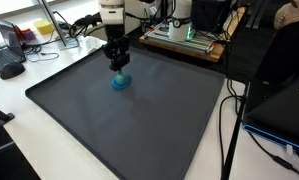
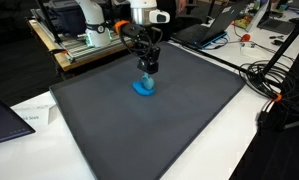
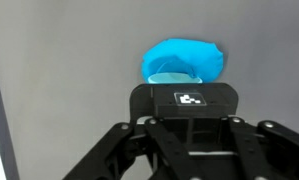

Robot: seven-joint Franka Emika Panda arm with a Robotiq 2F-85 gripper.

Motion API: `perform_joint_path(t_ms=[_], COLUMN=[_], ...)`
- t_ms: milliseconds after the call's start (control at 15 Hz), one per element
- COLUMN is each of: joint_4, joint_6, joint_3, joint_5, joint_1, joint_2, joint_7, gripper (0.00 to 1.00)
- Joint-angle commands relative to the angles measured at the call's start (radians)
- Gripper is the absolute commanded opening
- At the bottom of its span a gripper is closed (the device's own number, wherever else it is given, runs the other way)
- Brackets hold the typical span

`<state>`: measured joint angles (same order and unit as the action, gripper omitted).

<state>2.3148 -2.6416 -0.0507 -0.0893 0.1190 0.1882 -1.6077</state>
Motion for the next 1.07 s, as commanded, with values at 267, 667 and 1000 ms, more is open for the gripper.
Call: perform_joint_path(t_ms=[267, 667, 1000], joint_4=[-0.064, -0.162, -0.197], joint_6=[0.052, 0.325, 0.420], joint_3=[-0.052, -0.004, 0.008], joint_5=[0.218, 0.256, 0.385], joint_1=[0.049, 0.040, 0.046], joint_2=[0.054, 0.049, 0.028], joint_7=[-0.474, -0.427, -0.289], gripper=[0.22, 0.22, 0.22])
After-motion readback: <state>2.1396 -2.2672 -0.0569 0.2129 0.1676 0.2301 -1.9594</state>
